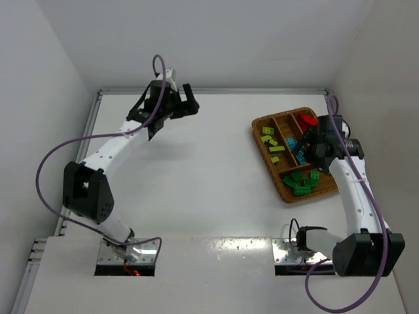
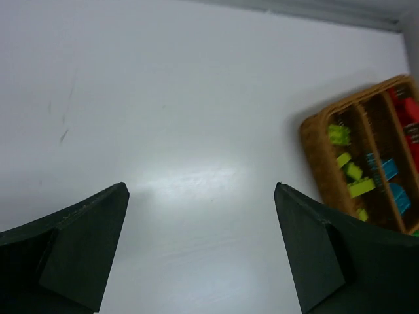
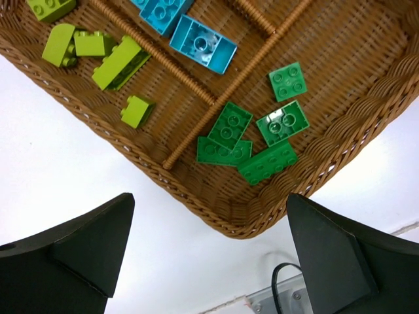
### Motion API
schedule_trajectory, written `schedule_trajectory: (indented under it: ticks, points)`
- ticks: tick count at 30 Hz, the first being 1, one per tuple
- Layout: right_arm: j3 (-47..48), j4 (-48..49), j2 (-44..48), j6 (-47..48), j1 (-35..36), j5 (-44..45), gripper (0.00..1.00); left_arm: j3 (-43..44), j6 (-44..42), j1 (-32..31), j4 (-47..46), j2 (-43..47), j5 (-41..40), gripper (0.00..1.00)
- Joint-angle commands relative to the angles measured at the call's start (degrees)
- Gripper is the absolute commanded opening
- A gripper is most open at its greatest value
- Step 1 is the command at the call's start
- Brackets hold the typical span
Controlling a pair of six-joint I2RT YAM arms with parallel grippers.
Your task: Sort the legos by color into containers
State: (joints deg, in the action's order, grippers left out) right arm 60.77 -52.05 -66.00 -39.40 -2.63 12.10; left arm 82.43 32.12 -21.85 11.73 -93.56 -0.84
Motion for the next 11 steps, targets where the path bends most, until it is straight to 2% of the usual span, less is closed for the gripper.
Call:
schedule_trajectory:
  ticks: [1, 6, 11]
  points:
    - [0.66, 2.74, 1.39, 1.87, 0.17, 2.4, 1.0, -7.36, -3.2, 1.71, 3.65, 4.07, -0.13, 1.0]
    - [0.13, 3.98, 2.72, 1.87, 0.17, 3.02, 1.0, -12.12, -3.73, 4.17, 4.8, 9.88, -0.65, 1.0]
    - [-2.58, 5.81, 4.99, 2.04, 0.17, 2.14, 1.0, -12.12, -4.26, 4.71, 6.46, 11.73, -1.35, 1.0]
